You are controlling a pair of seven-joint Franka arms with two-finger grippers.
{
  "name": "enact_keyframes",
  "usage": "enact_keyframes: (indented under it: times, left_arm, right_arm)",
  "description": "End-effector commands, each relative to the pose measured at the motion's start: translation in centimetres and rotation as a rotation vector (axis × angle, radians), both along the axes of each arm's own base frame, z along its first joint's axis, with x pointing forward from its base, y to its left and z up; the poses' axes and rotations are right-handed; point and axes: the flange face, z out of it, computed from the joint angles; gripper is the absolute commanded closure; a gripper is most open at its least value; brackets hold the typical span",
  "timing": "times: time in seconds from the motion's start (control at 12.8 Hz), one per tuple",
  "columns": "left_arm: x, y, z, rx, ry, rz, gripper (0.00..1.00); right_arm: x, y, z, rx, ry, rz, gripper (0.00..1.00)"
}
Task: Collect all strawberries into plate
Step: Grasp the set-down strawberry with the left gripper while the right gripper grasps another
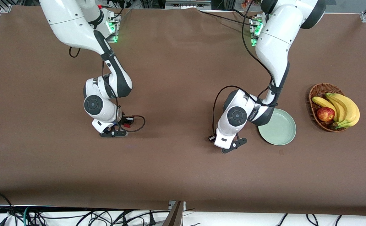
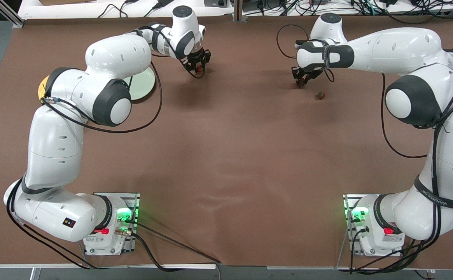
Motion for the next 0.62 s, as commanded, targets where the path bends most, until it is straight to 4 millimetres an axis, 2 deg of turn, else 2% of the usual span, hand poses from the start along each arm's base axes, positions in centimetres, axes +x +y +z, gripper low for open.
enact_keyframes:
  times: [0.0,0.08,0.23,0.31,0.47,0.55]
  left_arm:
    - [0.0,1.9,5.1,0.057,0.073,-0.028,0.93]
    - [-1.0,2.7,6.8,0.104,0.142,-0.084,0.96]
    - [-1.2,6.5,9.8,0.182,0.230,-0.074,0.95]
    - [-1.1,8.8,10.2,0.182,0.257,-0.101,0.95]
    - [-0.9,14.9,11.3,0.136,0.299,-0.200,0.94]
    - [-1.3,18.2,12.0,0.116,0.303,-0.226,0.94]
  right_arm:
    - [0.3,0.0,0.5,0.013,-0.007,-0.008,0.69]
    - [0.5,0.0,0.7,0.014,-0.008,-0.003,0.69]
    - [1.1,0.2,1.3,0.020,-0.024,-0.007,0.69]
    - [1.0,0.4,1.4,0.020,-0.024,-0.008,0.69]
    - [1.4,1.6,2.4,0.025,-0.027,-0.038,0.69]
    - [1.6,3.1,3.4,0.028,-0.014,-0.050,0.69]
